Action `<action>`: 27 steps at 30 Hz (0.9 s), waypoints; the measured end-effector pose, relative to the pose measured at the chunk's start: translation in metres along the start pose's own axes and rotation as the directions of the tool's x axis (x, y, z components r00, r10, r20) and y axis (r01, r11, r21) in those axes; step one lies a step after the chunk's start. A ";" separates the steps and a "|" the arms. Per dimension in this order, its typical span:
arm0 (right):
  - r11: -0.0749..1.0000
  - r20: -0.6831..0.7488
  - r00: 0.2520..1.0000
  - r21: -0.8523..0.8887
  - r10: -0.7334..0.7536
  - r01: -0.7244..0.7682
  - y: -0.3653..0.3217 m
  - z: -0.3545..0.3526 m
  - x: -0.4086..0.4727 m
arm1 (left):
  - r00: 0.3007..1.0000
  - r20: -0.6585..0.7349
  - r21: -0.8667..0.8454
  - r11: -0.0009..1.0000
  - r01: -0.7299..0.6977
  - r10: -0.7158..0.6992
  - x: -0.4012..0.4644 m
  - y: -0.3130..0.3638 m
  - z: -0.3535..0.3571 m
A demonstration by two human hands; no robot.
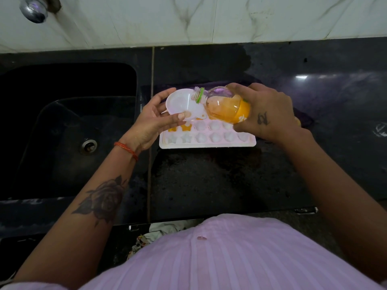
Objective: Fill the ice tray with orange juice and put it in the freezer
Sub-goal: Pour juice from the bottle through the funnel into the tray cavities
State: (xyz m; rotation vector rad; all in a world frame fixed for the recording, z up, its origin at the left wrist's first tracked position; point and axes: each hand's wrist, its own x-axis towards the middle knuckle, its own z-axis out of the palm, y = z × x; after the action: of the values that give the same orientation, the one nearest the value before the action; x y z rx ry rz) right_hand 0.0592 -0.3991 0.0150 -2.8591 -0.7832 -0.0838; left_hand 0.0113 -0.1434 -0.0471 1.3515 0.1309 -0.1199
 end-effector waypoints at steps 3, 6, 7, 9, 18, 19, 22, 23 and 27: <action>1.000 -0.016 1.000 0.024 0.020 -0.020 0.003 -0.001 -0.004 | 1.000 0.017 -0.018 1.000 -0.005 0.005 0.004 0.000 0.003; 0.999 -0.011 0.999 0.000 0.046 -0.046 0.008 -0.002 -0.008 | 1.000 0.028 -0.017 1.000 0.001 -0.001 0.008 -0.002 0.007; 0.998 -0.009 0.998 -0.009 0.055 -0.055 0.010 -0.002 -0.010 | 0.999 0.033 -0.017 1.000 0.003 -0.003 0.009 -0.003 0.009; 0.997 -0.004 0.997 -0.025 0.077 -0.077 0.013 -0.003 -0.012 | 0.999 0.047 -0.019 1.000 0.011 -0.010 0.012 -0.005 0.011; 0.988 0.010 0.996 -0.123 0.092 -0.090 0.022 -0.001 -0.019 | 0.996 0.084 0.003 0.999 0.033 -0.033 0.018 -0.011 0.018; 0.987 0.006 0.996 -0.131 0.090 -0.088 0.022 -0.001 -0.020 | 0.996 0.081 0.005 0.999 0.034 -0.034 0.018 -0.011 0.019; 0.984 -0.001 0.996 -0.156 0.087 -0.086 0.022 -0.002 -0.020 | 0.996 0.082 0.021 0.999 0.033 -0.035 0.018 -0.011 0.021; 0.982 -0.003 0.996 -0.169 0.084 -0.084 0.022 -0.002 -0.020 | 0.996 0.080 0.025 0.999 0.033 -0.035 0.018 -0.011 0.021; 0.975 -0.010 0.997 -0.210 0.074 -0.074 0.023 -0.003 -0.019 | 0.997 0.070 0.041 0.999 0.036 -0.039 0.017 -0.012 0.022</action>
State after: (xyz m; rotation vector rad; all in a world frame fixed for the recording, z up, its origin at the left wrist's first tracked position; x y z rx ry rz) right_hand 0.0545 -0.4281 0.0128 -3.0829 -0.7052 -0.1699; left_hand 0.0269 -0.1678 -0.0563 1.3826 0.0944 -0.2024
